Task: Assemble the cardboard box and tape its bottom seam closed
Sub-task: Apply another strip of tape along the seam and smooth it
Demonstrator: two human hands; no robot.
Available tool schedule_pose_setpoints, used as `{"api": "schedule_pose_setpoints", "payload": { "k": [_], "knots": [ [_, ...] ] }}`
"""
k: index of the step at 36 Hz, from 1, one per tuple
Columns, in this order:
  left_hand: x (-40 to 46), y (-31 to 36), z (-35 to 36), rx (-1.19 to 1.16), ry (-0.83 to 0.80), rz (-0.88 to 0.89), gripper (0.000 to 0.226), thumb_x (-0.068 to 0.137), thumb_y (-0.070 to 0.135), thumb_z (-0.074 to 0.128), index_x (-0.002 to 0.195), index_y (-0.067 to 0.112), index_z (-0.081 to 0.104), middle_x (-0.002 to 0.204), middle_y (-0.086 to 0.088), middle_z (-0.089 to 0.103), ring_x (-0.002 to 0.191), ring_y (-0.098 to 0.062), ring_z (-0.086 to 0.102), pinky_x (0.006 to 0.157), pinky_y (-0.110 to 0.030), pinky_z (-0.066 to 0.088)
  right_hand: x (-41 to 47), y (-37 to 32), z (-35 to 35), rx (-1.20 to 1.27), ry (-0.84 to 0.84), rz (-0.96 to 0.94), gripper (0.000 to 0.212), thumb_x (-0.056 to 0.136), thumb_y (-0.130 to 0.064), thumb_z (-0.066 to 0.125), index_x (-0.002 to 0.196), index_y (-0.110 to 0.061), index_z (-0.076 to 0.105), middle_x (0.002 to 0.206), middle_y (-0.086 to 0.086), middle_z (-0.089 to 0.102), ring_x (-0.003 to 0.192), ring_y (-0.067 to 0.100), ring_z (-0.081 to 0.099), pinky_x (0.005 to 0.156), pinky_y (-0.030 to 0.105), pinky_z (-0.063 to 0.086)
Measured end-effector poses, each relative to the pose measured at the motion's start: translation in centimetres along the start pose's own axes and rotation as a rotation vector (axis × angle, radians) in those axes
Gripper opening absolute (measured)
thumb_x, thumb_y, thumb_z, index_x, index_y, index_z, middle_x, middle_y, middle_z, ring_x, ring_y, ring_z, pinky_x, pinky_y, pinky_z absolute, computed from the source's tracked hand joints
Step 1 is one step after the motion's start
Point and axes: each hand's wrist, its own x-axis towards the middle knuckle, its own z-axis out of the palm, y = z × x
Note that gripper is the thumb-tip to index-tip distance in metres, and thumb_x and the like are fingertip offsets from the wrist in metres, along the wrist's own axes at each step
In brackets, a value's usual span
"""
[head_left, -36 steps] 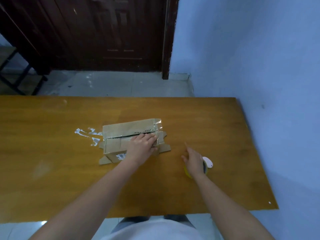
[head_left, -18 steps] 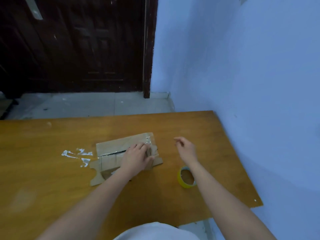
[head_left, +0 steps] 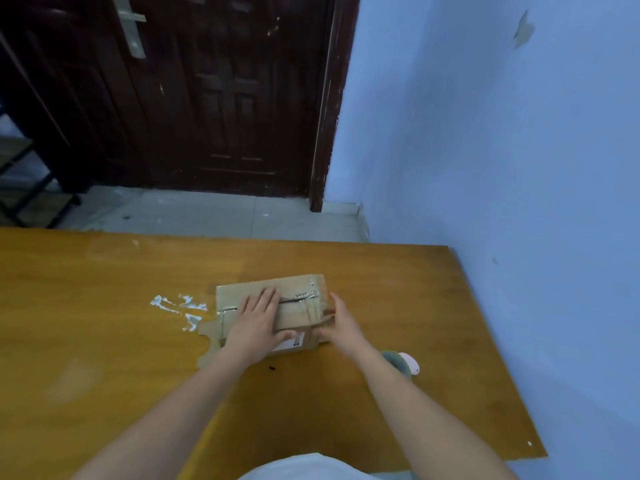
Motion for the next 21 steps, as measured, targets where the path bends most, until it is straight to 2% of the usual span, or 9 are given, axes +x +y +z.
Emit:
{"api": "schedule_pose_setpoints", "payload": {
  "k": [3,6,10,13,18,21],
  "knots": [
    [-0.4,-1.3,0.2,0.033,-0.07,0.009,0.087,0.088,0.07,0.024,0.15,0.021,-0.012,0.157,0.005,-0.016,0.143,-0.014,-0.019,0.115,-0.038,-0.011,0.1,0.0,0.2,0.041,0.019,0.02,0.101,0.074,-0.011,0.078,0.15,-0.018,0.012,0.129,0.005,0.054,0.116,0.019,0.053,0.097,0.036,0.047],
    [-0.5,-1.8,0.3,0.048,-0.11,0.029,0.083,0.09,0.068,0.023,0.149,0.023,-0.015,0.155,0.008,-0.02,0.142,-0.014,-0.022,0.116,-0.038,-0.01,0.2,0.4,0.3,0.044,0.044,0.036,0.092,0.077,-0.007,0.074,0.149,-0.017,0.017,0.122,0.003,0.056,0.108,0.014,0.053,0.09,0.03,0.047],
    [-0.2,-1.8,0.2,0.07,-0.118,0.031,0.082,0.09,0.068,0.022,0.147,0.024,-0.016,0.151,0.009,-0.025,0.141,-0.014,-0.024,0.116,-0.039,-0.01,0.3,0.8,0.0,0.027,0.063,0.05,0.064,0.091,-0.007,0.056,0.147,-0.018,0.025,0.12,0.003,0.059,0.106,0.015,0.056,0.091,0.034,0.049],
    [-0.2,-2.0,0.5,0.091,-0.111,0.037,0.081,0.089,0.069,0.019,0.148,0.025,-0.016,0.149,0.009,-0.026,0.141,-0.014,-0.024,0.116,-0.039,-0.01,0.4,0.6,-0.5,-0.007,0.111,0.052,0.054,0.094,-0.005,0.045,0.144,-0.018,0.031,0.124,0.004,0.059,0.109,0.019,0.057,0.09,0.032,0.047],
    [-0.2,-2.2,0.8,0.094,-0.096,0.04,0.082,0.088,0.07,0.016,0.146,0.024,-0.018,0.15,0.01,-0.026,0.14,-0.014,-0.026,0.115,-0.039,-0.01,0.3,-0.6,-1.4,-0.074,0.262,-0.077,0.045,0.091,-0.003,0.044,0.133,-0.018,0.044,0.129,-0.003,0.046,0.105,0.008,0.048,0.087,0.023,0.042],
    [-0.2,-2.2,0.9,0.097,-0.092,0.039,0.081,0.088,0.07,0.016,0.146,0.024,-0.018,0.149,0.01,-0.026,0.139,-0.014,-0.026,0.115,-0.038,-0.01,0.3,-1.9,-1.6,-0.137,0.269,-0.195,0.04,0.088,-0.001,0.043,0.123,-0.016,0.053,0.12,-0.004,0.046,0.111,0.012,0.047,0.092,0.024,0.04]
  ]
}}
